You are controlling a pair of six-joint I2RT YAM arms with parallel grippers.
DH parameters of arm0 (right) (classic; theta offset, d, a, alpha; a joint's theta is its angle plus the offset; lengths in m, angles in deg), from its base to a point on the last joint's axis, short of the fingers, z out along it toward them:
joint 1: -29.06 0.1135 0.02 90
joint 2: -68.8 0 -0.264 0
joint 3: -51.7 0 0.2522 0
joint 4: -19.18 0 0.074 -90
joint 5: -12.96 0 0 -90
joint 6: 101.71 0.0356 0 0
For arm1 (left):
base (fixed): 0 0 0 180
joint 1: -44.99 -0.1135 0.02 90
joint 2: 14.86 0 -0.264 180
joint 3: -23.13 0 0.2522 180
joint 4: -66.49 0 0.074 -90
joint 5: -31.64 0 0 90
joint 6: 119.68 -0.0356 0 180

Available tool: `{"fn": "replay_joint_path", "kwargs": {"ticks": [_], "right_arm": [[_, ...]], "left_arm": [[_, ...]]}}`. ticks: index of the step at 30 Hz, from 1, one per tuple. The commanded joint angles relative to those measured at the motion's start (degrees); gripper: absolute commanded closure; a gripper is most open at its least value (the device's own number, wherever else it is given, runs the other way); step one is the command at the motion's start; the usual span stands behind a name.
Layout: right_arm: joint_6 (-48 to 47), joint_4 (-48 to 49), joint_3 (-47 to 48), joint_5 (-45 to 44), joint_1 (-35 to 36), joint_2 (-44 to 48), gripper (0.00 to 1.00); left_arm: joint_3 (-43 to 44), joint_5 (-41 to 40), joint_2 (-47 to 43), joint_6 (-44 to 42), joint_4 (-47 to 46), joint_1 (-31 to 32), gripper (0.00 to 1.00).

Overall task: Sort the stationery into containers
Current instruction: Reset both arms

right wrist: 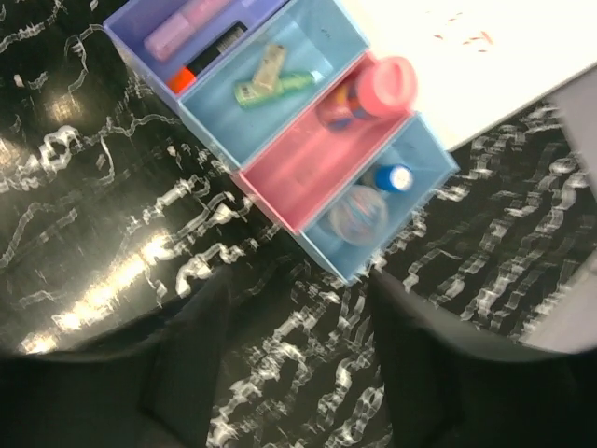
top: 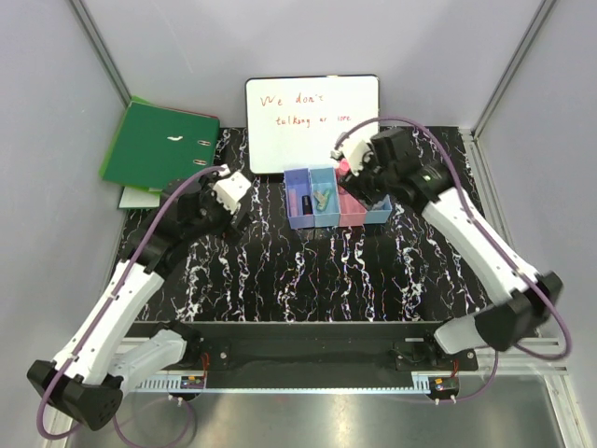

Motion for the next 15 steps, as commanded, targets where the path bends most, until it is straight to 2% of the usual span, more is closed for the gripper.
{"fn": "replay_joint_path", "kwargs": {"ticks": [1,2,7,8,9,10,11,15], "right_arm": [[-0.5,-3.6,-2.4,-3.9,0.1,12.3,0.18],[1.7,-3.7,-3.1,-5.2,0.1,13.7,0.0],[4.8,-6.1,-4.9,-15.1,0.0,21.2,0.0],[5.8,-6.2,-5.1,-18.8,0.0,22.0,0.1],[6.6,-8.4,-5.1,-19.2,0.0,23.2,0.26],[7.6,-9.6,-5.1,-19.1,-0.1,23.9,0.28],[9.4,-9.8,-5.5,-21.7,0.0,24.6,0.01],[13.0,-8.6,-7.3,-24.7,0.0,28.4,0.0]], "left_arm": [[-0.5,-2.5,-3.5,0.1,0.6,-0.1,0.01],[-0.3,-3.2,-3.7,0.8,0.6,-0.1,0.01],[0.5,-8.0,-5.6,5.8,1.6,-0.2,0.01],[0.9,-9.9,-6.0,5.7,2.2,-0.2,0.01],[1.2,-11.0,-7.0,6.7,2.6,-0.2,0.01],[1.2,-12.2,-7.5,7.5,2.6,-0.2,0.01],[1.2,-14.3,-8.0,8.5,2.5,-0.2,0.01],[1.1,-16.6,-11.0,11.3,2.7,-0.2,0.01]]}}
